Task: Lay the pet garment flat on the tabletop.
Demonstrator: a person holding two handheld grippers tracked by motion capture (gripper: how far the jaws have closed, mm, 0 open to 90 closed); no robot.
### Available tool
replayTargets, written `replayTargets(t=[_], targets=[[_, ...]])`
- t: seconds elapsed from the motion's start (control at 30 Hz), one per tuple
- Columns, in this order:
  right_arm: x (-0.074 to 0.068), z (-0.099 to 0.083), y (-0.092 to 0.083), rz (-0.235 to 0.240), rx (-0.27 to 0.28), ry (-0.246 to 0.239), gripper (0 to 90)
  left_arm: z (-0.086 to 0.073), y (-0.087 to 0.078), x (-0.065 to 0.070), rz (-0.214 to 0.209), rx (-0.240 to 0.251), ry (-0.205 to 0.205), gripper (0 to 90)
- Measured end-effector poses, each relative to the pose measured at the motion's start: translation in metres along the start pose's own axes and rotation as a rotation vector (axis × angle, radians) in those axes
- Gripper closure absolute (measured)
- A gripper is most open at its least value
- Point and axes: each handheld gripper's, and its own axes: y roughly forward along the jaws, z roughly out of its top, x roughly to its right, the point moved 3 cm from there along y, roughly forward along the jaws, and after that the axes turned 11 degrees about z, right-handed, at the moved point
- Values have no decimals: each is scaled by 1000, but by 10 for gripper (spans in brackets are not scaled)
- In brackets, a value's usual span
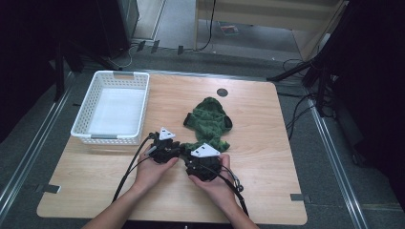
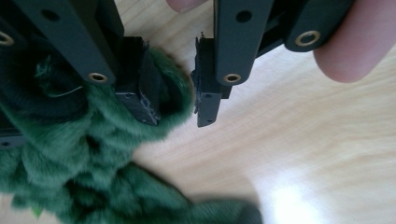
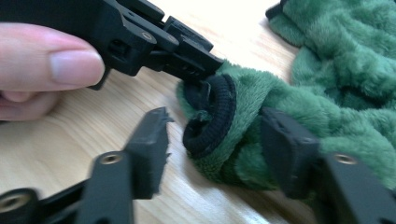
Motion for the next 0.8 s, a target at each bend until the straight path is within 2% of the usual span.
replayTargets(t=[0.03,0.1,0.17,0.23,0.37,0.5,0.63,0.67,0.7,0.73,0.77,0.8], targets=[[0,-2,2,-21,-5,-17,554,0,0,1,5,0,6,737],[1,-4,3,-34,-9,-23,664,0,0,1,4,0,6,759],[3,-4,1,-23,11,-10,764,-1,0,1,20,6,9,779],[6,-3,-4,-2,36,10,824,-1,0,1,22,7,14,789],[15,0,-17,31,91,46,854,-2,0,2,32,17,22,816],[25,2,-37,27,150,81,857,-3,0,2,30,16,19,850],[44,1,-62,7,209,130,855,-3,-1,1,26,11,15,865],[44,1,-62,7,209,130,855,-3,-1,1,26,11,15,867],[59,-3,-75,-1,233,178,854,-3,-1,1,28,11,16,868],[59,-3,-75,-1,233,178,854,-3,-1,1,28,13,16,868],[74,-8,-85,-3,242,230,852,-3,-1,1,27,13,13,870],[74,-8,-85,-3,242,230,852,-3,0,1,27,13,12,870]])
